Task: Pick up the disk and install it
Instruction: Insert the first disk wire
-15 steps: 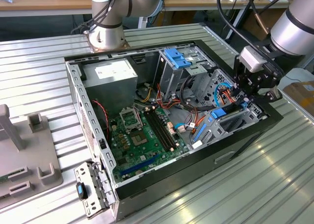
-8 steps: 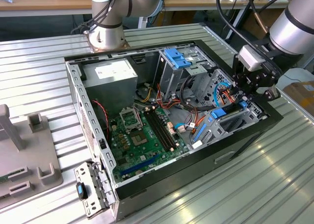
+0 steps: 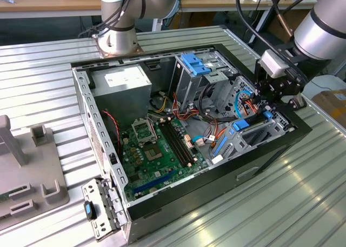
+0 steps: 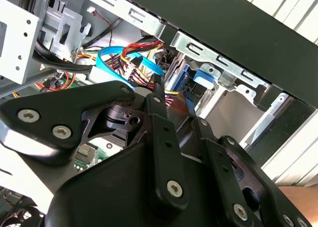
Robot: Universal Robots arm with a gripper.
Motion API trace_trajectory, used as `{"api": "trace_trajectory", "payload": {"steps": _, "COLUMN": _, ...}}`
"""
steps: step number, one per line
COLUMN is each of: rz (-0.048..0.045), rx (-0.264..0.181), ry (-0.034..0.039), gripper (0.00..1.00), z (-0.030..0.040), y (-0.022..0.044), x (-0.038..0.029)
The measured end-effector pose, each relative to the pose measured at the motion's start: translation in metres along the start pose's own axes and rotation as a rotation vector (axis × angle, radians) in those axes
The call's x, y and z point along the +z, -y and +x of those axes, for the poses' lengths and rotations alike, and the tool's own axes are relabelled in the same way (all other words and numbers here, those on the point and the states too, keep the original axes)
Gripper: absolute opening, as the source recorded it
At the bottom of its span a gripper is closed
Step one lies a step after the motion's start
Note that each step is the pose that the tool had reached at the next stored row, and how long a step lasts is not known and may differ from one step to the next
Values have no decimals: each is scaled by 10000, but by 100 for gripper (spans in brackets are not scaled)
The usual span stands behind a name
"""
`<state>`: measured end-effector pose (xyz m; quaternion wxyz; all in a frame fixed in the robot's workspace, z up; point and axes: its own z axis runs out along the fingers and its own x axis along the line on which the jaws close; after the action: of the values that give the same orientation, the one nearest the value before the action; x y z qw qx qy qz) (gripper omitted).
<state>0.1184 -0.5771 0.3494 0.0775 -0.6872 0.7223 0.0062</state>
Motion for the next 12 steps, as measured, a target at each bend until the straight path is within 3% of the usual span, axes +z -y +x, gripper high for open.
{"api": "trace_trajectory", "payload": {"steps": 12, "rz": -1, "rx": 1, "ry": -1, "gripper": 31, "z": 7, "y": 32, "x": 32}}
